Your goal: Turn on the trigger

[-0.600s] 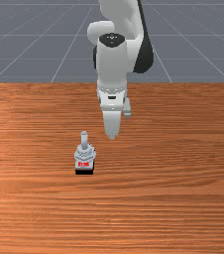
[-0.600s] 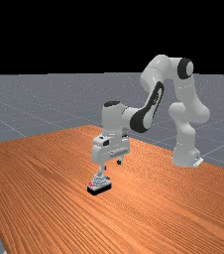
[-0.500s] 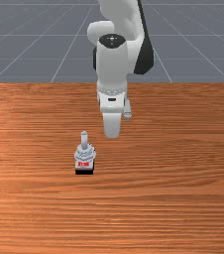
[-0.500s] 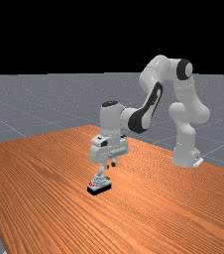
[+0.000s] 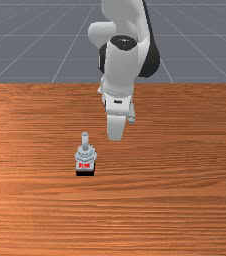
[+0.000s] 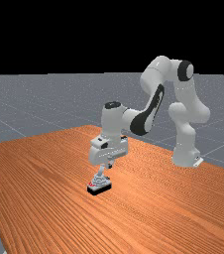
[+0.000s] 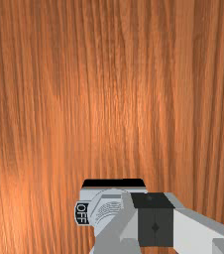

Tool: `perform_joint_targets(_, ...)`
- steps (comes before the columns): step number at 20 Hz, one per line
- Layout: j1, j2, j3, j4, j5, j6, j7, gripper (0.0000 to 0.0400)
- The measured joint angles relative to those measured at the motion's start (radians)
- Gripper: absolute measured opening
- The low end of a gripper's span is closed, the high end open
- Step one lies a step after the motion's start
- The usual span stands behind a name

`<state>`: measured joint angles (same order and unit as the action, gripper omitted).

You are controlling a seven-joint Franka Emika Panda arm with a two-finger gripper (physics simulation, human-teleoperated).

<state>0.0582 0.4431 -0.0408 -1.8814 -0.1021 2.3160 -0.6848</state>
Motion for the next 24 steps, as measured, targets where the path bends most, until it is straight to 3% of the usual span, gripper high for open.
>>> perform_joint_targets(1,-0.084,0.001,0.08,-0.002,0.181,0.001,-0.157,0.0001)
perform_joint_targets(2,-0.053,-0.003,0.057,-0.006,0.07,0.013,-0.18,0.0)
perform_joint_targets(5,-0.04,-0.002,0.06,-0.005,0.068,0.012,-0.159,0.0)
perform_joint_targets(6,-0.026,0.103,0.05,0.201,0.082,-0.256,-0.083,0.0)
perform_joint_targets(7,-0.026,0.053,0.049,0.111,0.081,-0.149,-0.081,0.0)
perform_joint_targets(10,-0.031,0.067,0.048,0.143,0.082,-0.196,-0.093,0.0)
perform_joint_targets(11,-0.006,0.019,0.019,0.048,0.019,-0.064,-0.04,0.0)
perform_joint_targets(13,-0.008,0.019,0.014,0.047,0.012,-0.063,-0.042,0.0)
perform_joint_targets(16,-0.034,0.027,0.036,0.059,0.065,-0.08,-0.089,0.0)
perform_joint_targets(24,-0.037,0.027,0.035,0.043,0.064,-0.049,-0.092,0.0)
